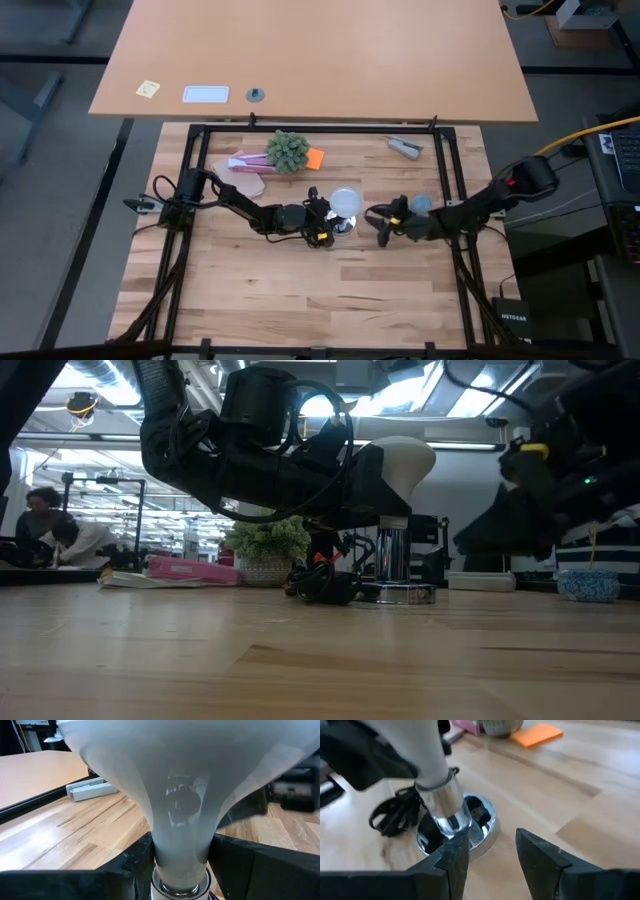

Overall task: Screw lightbulb
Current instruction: Remove the lightbulb from the lamp

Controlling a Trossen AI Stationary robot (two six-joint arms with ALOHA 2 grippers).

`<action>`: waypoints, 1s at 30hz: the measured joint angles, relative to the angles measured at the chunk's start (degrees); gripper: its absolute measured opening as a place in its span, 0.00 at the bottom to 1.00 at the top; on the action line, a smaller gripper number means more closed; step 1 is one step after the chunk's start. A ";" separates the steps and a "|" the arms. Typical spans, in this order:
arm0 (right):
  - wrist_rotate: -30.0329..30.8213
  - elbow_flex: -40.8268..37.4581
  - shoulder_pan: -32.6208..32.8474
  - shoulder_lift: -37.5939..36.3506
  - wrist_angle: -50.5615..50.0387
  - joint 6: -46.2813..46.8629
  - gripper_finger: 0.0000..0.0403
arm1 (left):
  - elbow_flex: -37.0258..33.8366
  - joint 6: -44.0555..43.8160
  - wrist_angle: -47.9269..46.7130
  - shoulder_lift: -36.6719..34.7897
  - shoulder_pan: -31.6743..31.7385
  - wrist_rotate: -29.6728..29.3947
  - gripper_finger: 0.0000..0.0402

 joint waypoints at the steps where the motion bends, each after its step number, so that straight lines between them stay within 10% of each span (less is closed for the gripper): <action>1: -0.01 0.94 0.02 1.84 -0.07 0.65 0.41 | 0.00 0.01 0.01 0.00 0.00 0.00 0.38; 13: -4.05 12.71 -5.30 20.62 -0.21 2.43 0.41 | 0.00 -0.23 -0.01 0.00 0.00 0.00 0.38; 30: -9.04 13.82 -7.08 22.20 -0.60 11.35 0.41 | -0.02 -0.09 -0.03 0.00 0.00 -0.28 0.38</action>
